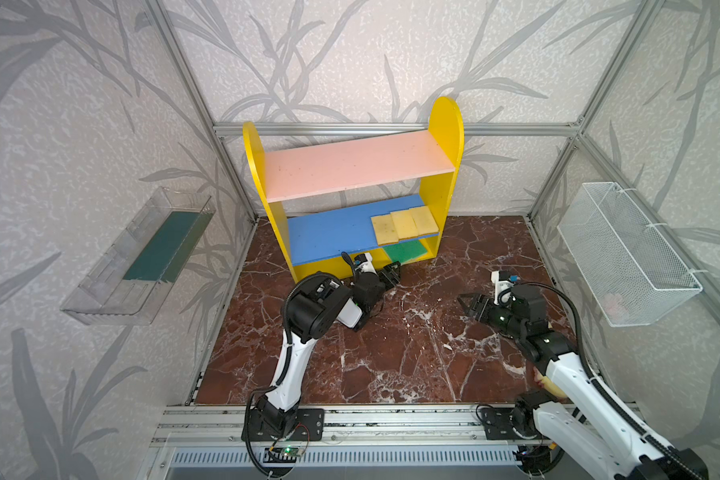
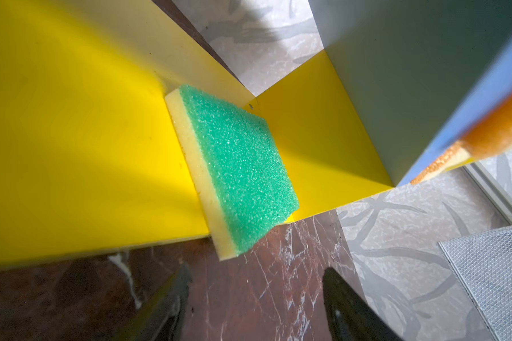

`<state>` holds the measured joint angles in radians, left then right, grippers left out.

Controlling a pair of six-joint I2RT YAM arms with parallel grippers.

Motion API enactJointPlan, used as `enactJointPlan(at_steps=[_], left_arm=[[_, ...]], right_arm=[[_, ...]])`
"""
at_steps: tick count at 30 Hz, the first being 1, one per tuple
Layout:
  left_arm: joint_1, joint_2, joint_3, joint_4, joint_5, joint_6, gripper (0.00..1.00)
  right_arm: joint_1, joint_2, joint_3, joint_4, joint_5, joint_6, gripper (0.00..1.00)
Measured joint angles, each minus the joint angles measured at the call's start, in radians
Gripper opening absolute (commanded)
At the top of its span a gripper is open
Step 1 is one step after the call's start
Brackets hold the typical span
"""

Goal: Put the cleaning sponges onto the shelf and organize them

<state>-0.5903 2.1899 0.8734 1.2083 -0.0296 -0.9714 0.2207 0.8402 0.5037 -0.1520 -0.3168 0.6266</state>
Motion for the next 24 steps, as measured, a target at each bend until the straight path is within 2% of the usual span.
enactJointPlan(at_steps=[7,14,18,24], left_arm=[[-0.042,-0.059,-0.119,0.044,-0.027,0.041,0.75],[-0.072,-0.132,-0.260,0.089,-0.031,0.058,0.75],[-0.098,-0.175,-0.333,0.102,-0.035,0.071,0.76],[-0.161,-0.265,-0.452,0.082,-0.048,0.091,0.76]], right_arm=[[0.000,0.079,0.136,-0.214,0.127,-0.077,0.81],[-0.032,0.107,0.158,-0.377,0.275,-0.117,0.86],[-0.116,0.107,0.204,-0.467,0.317,-0.141,0.87],[-0.306,0.124,0.274,-0.540,0.328,-0.164,0.95]])
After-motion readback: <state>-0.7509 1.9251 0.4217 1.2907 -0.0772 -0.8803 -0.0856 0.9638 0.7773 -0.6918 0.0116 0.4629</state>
